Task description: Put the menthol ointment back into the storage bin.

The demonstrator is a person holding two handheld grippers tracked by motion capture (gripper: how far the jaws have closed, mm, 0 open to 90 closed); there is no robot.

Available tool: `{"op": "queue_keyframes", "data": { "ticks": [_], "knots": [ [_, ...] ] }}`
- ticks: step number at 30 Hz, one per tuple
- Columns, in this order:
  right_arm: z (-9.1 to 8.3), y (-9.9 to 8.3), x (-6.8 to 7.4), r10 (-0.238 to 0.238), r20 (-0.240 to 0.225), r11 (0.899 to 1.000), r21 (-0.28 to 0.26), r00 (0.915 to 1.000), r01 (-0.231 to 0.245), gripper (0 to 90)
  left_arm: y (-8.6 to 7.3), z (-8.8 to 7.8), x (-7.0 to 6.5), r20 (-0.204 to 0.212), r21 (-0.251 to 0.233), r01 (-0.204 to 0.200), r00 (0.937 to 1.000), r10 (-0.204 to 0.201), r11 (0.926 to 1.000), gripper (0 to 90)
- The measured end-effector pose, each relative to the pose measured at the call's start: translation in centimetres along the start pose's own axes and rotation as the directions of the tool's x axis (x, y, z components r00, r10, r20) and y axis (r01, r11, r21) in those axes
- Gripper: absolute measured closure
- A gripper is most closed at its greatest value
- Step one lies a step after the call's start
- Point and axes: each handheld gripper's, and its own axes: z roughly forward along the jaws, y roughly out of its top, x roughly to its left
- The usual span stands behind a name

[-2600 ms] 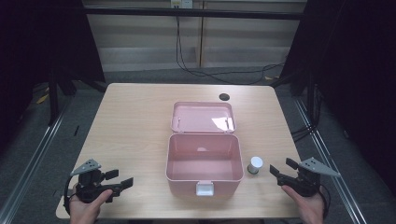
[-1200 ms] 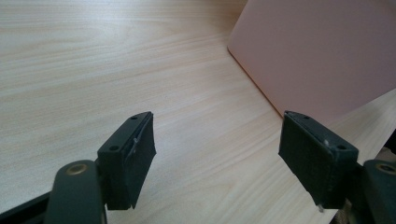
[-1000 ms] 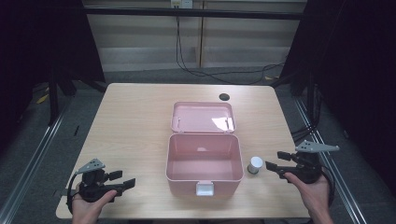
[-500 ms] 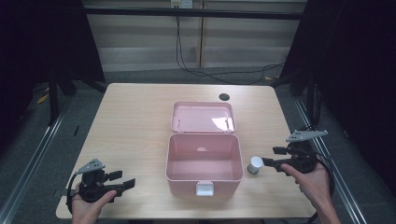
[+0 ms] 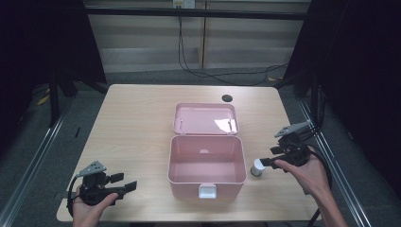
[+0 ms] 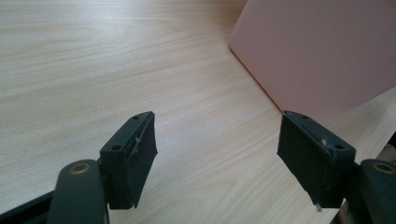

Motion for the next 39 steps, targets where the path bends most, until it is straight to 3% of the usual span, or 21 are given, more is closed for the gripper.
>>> {"op": "queue_keyframes", "data": {
  "ticks": [7,11,15,19,22,27,32,34,39],
  "knots": [
    [0.9,1.2,-0.6,-0.002,-0.03,0.997,0.079,0.9996,0.005,35.3,0.0,0.0,0.0,-0.002,0.0,0.001,1.0,-0.001,1.0,28.0],
    [1.6,1.8,-0.7,-0.009,-0.03,0.989,0.148,0.9995,0.013,34.0,0.0,0.0,0.0,-0.001,0.003,-0.002,1.0,0.002,1.0,28.0],
    [2.7,2.5,-0.4,-0.062,-0.022,0.969,0.238,0.9978,0.065,38.6,0.0,0.1,0.0,-0.002,0.003,-0.001,1.0,0.001,1.0,28.0],
    [3.2,3.1,-0.2,-0.085,-0.027,0.959,0.268,0.996,0.089,39.6,0.0,0.1,0.0,-0.013,0.011,-0.011,0.9999,0.011,0.9999,29.1],
    [3.7,3.5,0.0,-0.109,-0.022,0.942,0.316,0.9938,0.11,41.8,0.0,0.1,-0.1,-0.01,0.009,-0.013,0.9999,0.013,0.9999,29.5],
    [4.1,3.8,0.1,-0.128,-0.02,0.931,0.343,0.9915,0.127,43.1,0.0,0.1,-0.1,-0.01,0.01,-0.011,0.9999,0.011,0.9999,29.3],
    [4.8,3.7,-0.1,-0.133,-0.034,0.913,0.385,0.9906,0.135,44.5,0.0,0.1,-0.1,-0.009,0.013,-0.013,0.9999,0.013,0.9998,29.3],
    [4.8,3.7,0.0,-0.128,-0.033,0.913,0.387,0.9913,0.13,44.7,0.0,0.1,-0.1,-0.009,0.012,-0.012,0.9999,0.012,0.9999,29.3],
    [5.4,3.6,0.0,-0.139,-0.043,0.899,0.413,0.9894,0.144,44.4,0.0,0.1,0.0,-0.009,0.014,-0.012,0.9999,0.012,0.9998,29.2]
  ]
}}
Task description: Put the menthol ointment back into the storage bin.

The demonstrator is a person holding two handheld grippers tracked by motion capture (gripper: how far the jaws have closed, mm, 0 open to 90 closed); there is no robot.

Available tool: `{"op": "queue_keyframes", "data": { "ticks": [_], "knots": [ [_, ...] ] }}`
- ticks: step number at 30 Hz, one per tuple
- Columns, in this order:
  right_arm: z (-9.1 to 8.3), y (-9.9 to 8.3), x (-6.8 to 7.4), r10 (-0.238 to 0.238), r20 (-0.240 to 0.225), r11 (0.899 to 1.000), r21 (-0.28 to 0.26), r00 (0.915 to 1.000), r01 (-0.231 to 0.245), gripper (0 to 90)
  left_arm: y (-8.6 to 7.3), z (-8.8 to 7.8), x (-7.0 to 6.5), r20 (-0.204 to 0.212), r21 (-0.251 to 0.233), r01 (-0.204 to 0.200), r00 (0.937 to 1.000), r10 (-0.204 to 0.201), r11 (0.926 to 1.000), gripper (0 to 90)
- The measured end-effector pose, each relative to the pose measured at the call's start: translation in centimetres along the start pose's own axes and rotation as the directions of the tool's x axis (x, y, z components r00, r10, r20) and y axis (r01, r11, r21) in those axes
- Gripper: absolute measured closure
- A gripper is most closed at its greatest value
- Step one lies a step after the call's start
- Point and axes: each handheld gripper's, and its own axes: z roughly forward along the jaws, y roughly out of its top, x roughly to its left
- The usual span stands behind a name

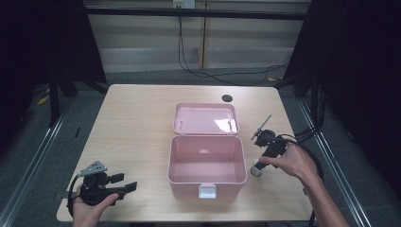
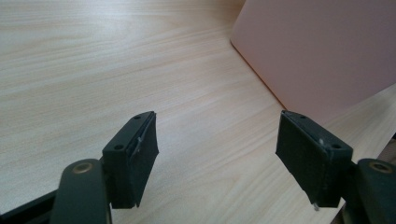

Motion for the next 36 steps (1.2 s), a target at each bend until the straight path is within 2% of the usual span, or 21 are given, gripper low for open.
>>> {"op": "queue_keyframes", "data": {
  "ticks": [5,12,15,16,17,20,21,24,28,32,34,36],
  "knots": [
    [0.7,0.1,0.1,-0.001,-0.006,1.0,0.027,1.0,0.001,44.8,0.0,0.0,0.1,0.004,0.007,-0.004,1.0,0.004,1.0,29.2],
    [1.4,0.1,0.0,0.0,-0.017,0.999,0.034,0.9999,0.0,48.3,0.0,0.0,0.1,0.003,0.003,0.004,1.0,-0.004,1.0,29.3],
    [1.7,0.3,-0.1,-0.007,-0.023,0.999,0.044,0.9997,0.008,49.3,0.0,0.0,0.0,0.006,0.01,-0.006,1.0,0.006,0.9999,29.2],
    [1.7,0.4,-0.1,-0.006,-0.023,0.999,0.049,0.9997,0.007,50.4,0.0,0.0,0.0,0.005,0.011,-0.006,1.0,0.006,0.9999,29.2],
    [1.8,0.4,-0.1,-0.025,-0.017,0.998,0.05,0.9995,0.026,50.5,0.0,0.0,0.0,0.006,0.011,-0.004,1.0,0.004,0.9999,29.2],
    [1.7,0.4,0.0,-0.005,-0.02,0.999,0.052,0.9998,0.006,50.8,0.0,0.1,0.1,0.006,0.011,-0.001,1.0,0.001,0.9999,29.2],
    [1.7,0.4,-0.1,-0.031,-0.012,0.998,0.056,0.9994,0.032,51.0,0.0,0.0,0.1,0.006,0.01,0.0,1.0,0.0,0.9999,29.2],
    [1.7,0.4,-0.1,-0.028,-0.011,0.998,0.06,0.9995,0.029,51.1,0.0,0.0,0.1,0.005,0.011,-0.002,1.0,0.002,0.9999,29.2],
    [1.5,0.4,-0.1,-0.031,0.013,0.998,0.049,0.9994,0.03,51.2,0.0,0.0,0.1,0.004,0.01,0.0,1.0,0.0,1.0,29.2],
    [1.2,0.4,0.1,-0.024,0.016,0.998,0.067,0.9996,0.023,51.2,0.0,0.0,0.1,0.003,0.011,0.003,1.0,-0.003,0.9999,28.9],
    [1.2,0.4,0.1,-0.023,0.006,0.998,0.053,0.9997,0.023,51.3,0.0,0.0,0.1,0.004,0.01,0.004,1.0,-0.004,0.9999,28.8],
    [1.1,0.4,0.2,-0.039,0.006,0.997,0.06,0.9992,0.039,51.3,0.0,0.0,0.1,0.004,0.009,0.006,1.0,-0.006,0.9999,28.8]
  ]
}}
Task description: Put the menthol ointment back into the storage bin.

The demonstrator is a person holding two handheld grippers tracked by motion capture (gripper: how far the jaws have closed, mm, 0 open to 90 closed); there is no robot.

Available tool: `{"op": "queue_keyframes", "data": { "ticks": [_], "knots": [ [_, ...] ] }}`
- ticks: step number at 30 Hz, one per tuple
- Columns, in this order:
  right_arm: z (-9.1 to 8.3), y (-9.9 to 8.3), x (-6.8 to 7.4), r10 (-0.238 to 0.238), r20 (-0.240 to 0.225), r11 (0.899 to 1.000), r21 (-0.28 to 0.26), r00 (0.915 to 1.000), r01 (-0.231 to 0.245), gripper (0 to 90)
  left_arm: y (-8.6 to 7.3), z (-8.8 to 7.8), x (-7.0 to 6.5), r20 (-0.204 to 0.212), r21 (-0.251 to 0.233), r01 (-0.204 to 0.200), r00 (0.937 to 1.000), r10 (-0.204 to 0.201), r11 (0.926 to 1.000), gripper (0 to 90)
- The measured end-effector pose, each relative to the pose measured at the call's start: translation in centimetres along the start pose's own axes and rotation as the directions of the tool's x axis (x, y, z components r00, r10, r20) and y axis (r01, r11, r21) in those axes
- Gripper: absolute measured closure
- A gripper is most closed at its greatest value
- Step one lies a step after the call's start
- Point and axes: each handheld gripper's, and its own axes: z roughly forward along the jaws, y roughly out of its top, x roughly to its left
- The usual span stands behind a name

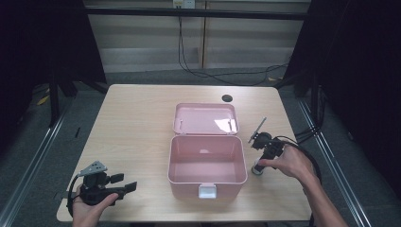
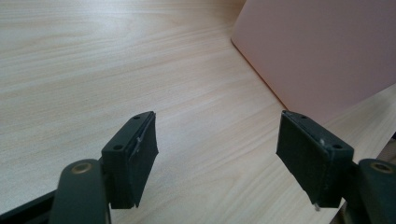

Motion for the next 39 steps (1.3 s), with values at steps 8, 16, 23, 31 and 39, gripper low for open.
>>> {"op": "queue_keyframes", "data": {
  "ticks": [8,16,23,31,39],
  "knots": [
    [-0.4,0.0,0.2,-0.011,-0.014,1.0,0.004,0.9998,0.011,51.3,0.0,0.0,0.1,0.002,0.008,0.006,1.0,-0.006,0.9999,26.8],
    [-1.1,-0.4,0.2,-0.001,-0.003,1.0,-0.002,1.0,0.001,51.3,0.0,0.1,0.1,0.0,0.012,0.012,0.9999,-0.012,0.9999,23.6],
    [-2.1,-0.3,0.5,-0.025,-0.017,1.0,-0.013,0.9995,0.025,51.4,0.1,0.0,0.0,0.02,-0.011,0.004,0.9998,-0.004,0.9999,18.7],
    [-2.7,-0.3,0.7,-0.038,-0.005,0.999,-0.033,0.9993,0.038,51.3,0.1,0.0,0.0,0.018,-0.006,-0.005,0.9998,0.005,1.0,16.6],
    [-3.6,-0.6,0.7,-0.042,-0.015,0.998,-0.052,0.999,0.041,51.4,0.0,-0.1,0.1,0.033,-0.01,-0.019,0.9993,0.019,0.9998,16.2]
  ]
}}
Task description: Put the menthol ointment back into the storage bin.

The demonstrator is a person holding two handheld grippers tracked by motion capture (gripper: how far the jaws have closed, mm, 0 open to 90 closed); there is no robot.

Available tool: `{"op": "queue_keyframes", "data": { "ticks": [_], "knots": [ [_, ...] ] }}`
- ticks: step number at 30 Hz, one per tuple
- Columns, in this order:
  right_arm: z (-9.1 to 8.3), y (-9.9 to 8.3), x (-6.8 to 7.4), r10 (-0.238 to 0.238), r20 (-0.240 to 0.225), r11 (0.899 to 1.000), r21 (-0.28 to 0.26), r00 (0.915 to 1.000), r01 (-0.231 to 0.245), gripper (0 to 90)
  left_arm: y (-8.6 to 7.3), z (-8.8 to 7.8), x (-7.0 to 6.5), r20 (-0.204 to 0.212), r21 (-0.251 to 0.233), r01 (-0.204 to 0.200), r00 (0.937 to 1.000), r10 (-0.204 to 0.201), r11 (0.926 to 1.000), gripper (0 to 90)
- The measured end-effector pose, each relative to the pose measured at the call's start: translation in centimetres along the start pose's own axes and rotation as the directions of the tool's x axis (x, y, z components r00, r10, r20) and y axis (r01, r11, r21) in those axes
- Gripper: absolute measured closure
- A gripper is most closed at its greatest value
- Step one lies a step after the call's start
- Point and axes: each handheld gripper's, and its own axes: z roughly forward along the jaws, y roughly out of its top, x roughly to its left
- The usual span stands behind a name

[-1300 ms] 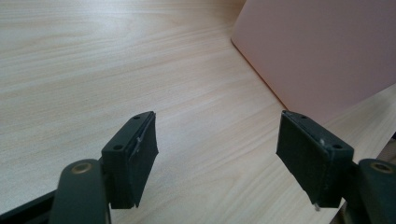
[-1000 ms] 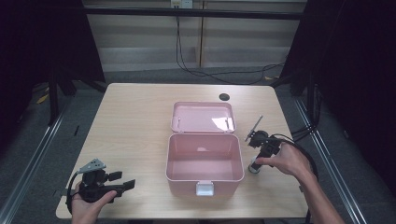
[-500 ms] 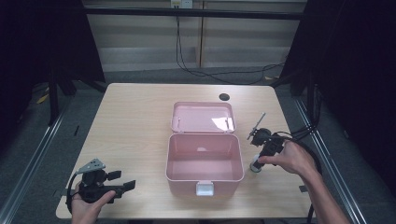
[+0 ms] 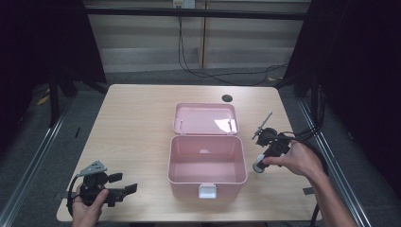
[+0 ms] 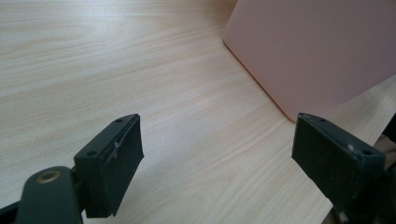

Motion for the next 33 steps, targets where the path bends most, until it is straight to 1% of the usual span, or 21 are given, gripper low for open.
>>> {"op": "queue_keyframes", "data": {
  "ticks": [2,4,5,6,10,13,15,16,20,21,23,24,26,28,30,32,33],
  "knots": [
    [-0.2,0.0,0.0,-0.002,0.0,1.0,-0.006,1.0,0.002,51.4,0.0,0.0,0.0,0.004,-0.002,0.004,1.0,-0.003,1.0,16.1],
    [-0.3,0.0,0.1,-0.002,0.001,1.0,-0.007,1.0,0.002,51.4,0.0,-0.1,0.1,-0.003,-0.006,0.005,1.0,-0.005,1.0,16.2],
    [-0.4,0.1,0.1,-0.003,-0.004,1.0,-0.008,1.0,0.003,51.4,0.0,0.0,0.1,-0.004,0.002,0.005,1.0,-0.005,1.0,16.2],
    [-0.6,0.1,0.2,-0.006,-0.002,1.0,-0.002,1.0,0.006,51.4,-0.1,0.0,0.1,-0.004,0.015,-0.005,1.0,0.005,0.9999,16.2],
    [-1.0,0.3,0.3,-0.017,0.007,1.0,-0.004,0.9998,0.017,51.4,-0.1,0.0,0.0,-0.01,0.014,-0.012,0.9999,0.012,0.9998,16.3],
    [-1.2,0.3,0.3,-0.021,0.008,1.0,-0.001,0.9997,0.021,51.4,-0.1,0.0,0.0,-0.013,0.012,-0.009,0.9999,0.009,0.9999,16.3],
    [-1.3,0.4,0.4,-0.032,0.007,0.999,-0.003,0.9995,0.032,51.4,-0.1,0.0,0.0,-0.012,0.012,-0.011,0.9999,0.011,0.9999,16.3],
    [-1.5,0.4,0.5,-0.039,0.008,0.999,-0.012,0.9992,0.039,51.4,-0.1,0.0,-0.1,-0.011,0.013,-0.011,0.9999,0.011,0.9999,16.4],
    [-1.9,0.4,0.5,-0.044,0.013,0.999,-0.021,0.999,0.044,51.4,-0.1,0.0,-0.1,-0.011,0.014,-0.011,0.9999,0.011,0.9998,16.5],
    [-2.3,0.3,0.5,-0.041,0.018,0.999,-0.034,0.999,0.041,51.4,-0.1,0.0,-0.1,-0.013,0.016,-0.013,0.9998,0.013,0.9998,16.5],
    [-2.5,0.3,0.5,-0.044,0.021,0.998,-0.038,0.9988,0.045,51.4,-0.1,0.0,-0.1,-0.009,0.015,-0.013,0.9999,0.013,0.9998,16.6],
    [-2.9,0.2,0.5,-0.04,0.025,0.998,-0.054,0.9989,0.041,51.4,-0.1,0.0,-0.1,-0.008,0.016,-0.014,0.9999,0.014,0.9998,16.8],
    [-3.2,0.1,0.5,-0.037,0.017,0.996,-0.075,0.9992,0.038,51.4,-0.1,0.0,-0.1,-0.008,0.018,-0.019,0.9998,0.019,0.9996,17.2],
    [-3.6,-0.1,0.5,-0.022,0.017,0.996,-0.091,0.9996,0.024,51.4,-0.1,0.0,-0.1,-0.007,0.019,-0.02,0.9998,0.02,0.9996,17.2],
    [-3.8,-0.2,0.4,-0.017,0.013,0.995,-0.099,0.9998,0.018,51.4,-0.1,0.0,-0.1,-0.008,0.02,-0.021,0.9998,0.021,0.9996,17.2],
    [-4.3,-0.5,0.2,-0.01,0.006,0.991,-0.132,0.9999,0.01,51.4,-0.1,0.0,-0.1,-0.007,0.02,-0.021,0.9998,0.021,0.9996,17.7],
    [-4.3,-0.5,0.2,-0.01,0.006,0.991,-0.132,0.9999,0.01,51.4,-0.1,0.0,-0.1,-0.007,0.02,-0.021,0.9998,0.021,0.9996,17.7]
  ]
}}
